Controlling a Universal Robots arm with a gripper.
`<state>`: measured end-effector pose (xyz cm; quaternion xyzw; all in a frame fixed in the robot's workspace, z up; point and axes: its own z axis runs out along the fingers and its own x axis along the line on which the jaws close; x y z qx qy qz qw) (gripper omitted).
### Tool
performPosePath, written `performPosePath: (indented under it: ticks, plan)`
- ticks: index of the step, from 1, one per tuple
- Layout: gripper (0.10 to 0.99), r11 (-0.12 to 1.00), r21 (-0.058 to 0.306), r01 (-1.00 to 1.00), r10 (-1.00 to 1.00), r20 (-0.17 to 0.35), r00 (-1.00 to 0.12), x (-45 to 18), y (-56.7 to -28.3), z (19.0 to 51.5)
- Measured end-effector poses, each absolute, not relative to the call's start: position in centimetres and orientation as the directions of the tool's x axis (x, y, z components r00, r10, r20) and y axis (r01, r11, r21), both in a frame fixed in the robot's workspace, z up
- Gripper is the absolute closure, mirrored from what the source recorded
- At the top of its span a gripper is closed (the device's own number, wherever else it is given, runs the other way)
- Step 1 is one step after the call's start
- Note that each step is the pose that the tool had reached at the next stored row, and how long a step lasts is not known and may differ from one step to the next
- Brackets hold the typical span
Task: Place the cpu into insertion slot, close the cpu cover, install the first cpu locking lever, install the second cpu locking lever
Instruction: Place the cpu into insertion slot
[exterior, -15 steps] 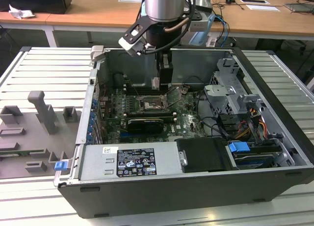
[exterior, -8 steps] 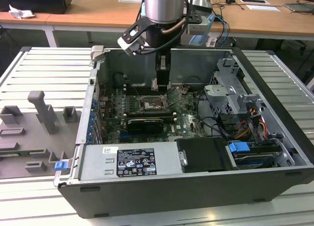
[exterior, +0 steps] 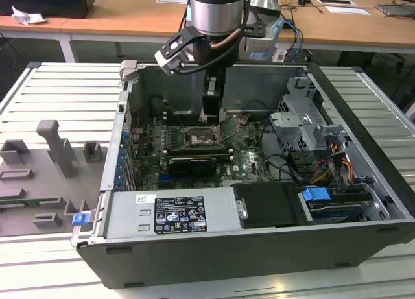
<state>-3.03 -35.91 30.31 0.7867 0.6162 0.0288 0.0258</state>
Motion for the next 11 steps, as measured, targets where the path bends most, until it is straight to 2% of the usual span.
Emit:
performPosePath:
  ticks: [5,11]
  plan:
    - [0.549,-0.292,0.076,0.953,0.956,0.013,0.292,-3.02,-35.89,29.83]
    - [0.549,-0.185,0.076,0.98,0.983,0.013,0.185,-3.03,-35.88,29.39]
